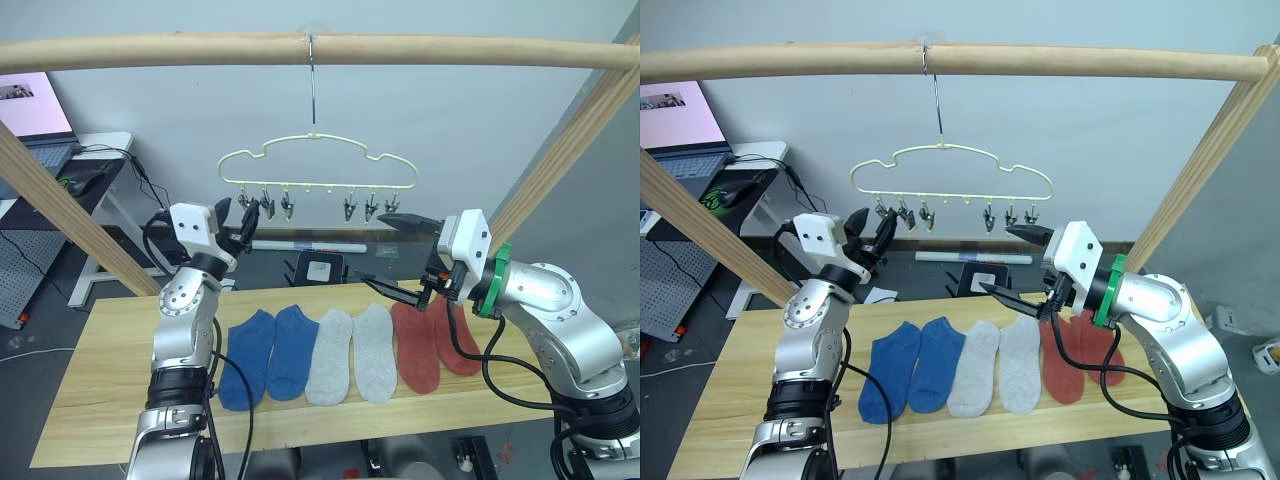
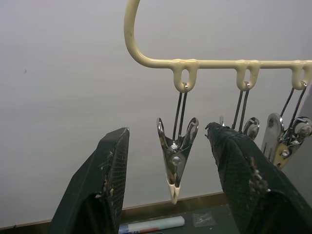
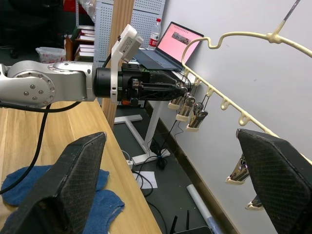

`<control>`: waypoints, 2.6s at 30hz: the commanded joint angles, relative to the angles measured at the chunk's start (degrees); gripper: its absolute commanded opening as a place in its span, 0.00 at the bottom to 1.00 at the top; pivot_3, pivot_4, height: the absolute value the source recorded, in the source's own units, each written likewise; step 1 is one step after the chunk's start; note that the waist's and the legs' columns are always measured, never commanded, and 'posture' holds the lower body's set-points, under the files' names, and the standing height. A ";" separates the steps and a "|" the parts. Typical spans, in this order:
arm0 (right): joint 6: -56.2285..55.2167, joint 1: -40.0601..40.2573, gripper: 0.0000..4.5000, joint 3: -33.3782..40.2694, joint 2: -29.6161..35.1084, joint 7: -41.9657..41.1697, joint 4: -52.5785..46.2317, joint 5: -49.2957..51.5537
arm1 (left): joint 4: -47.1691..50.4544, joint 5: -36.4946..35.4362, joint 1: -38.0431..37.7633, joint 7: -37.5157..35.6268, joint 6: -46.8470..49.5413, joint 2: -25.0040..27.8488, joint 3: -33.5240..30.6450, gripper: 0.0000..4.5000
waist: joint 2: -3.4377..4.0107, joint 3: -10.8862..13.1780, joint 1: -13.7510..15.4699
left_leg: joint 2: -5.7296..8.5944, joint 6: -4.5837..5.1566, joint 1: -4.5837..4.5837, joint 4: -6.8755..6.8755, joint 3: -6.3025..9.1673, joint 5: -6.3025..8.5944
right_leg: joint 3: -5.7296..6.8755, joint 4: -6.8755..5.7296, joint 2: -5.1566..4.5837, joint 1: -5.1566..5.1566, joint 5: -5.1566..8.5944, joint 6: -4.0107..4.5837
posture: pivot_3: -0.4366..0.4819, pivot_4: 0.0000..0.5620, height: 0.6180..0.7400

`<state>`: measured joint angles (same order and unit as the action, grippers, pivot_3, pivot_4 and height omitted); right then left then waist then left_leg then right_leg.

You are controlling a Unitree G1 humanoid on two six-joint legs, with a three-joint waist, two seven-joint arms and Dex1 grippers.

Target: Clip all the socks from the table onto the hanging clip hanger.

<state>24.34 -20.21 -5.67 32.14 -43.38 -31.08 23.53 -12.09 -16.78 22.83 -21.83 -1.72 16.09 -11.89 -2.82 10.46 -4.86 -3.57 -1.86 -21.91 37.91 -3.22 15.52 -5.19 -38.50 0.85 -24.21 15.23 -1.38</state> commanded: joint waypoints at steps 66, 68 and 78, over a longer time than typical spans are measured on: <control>10.98 10.00 1.00 0.79 3.54 11.41 2.35 -9.80 | 8.07 2.21 -2.50 -6.10 1.85 4.99 2.54 0.08 | -0.06 1.50 0.07 | -0.09 -0.01 -0.01 -0.04 0.05 0.01 | -0.12 0.09 -0.15 0.00 0.02 -0.09 | 0.37 0.43 0.99; 11.78 10.65 1.00 2.04 2.13 14.48 4.45 -11.20 | 9.44 2.24 -2.86 -6.00 2.58 5.21 2.66 0.08 | -0.07 2.16 0.08 | -0.09 -0.01 -0.02 -0.03 0.04 0.01 | -0.14 0.11 -0.16 -0.01 0.02 -0.18 | 0.38 0.45 0.99; 14.58 10.56 1.00 8.22 -7.40 29.87 18.06 -16.94 | 14.42 2.03 -3.97 -5.71 6.68 5.51 3.18 0.08 | 0.29 4.54 0.14 | -0.13 -0.02 -0.25 -0.10 0.05 0.01 | -0.16 0.44 -0.18 -0.11 -0.12 -0.11 | 0.40 0.55 0.99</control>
<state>39.42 -9.63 0.36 25.12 -15.80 -13.61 7.45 0.11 -14.65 19.16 -27.70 4.69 21.08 -8.88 -2.54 14.99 -4.72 -3.70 -1.90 -22.24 37.82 -3.18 15.54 -5.35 -38.05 0.66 -24.36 15.11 -1.51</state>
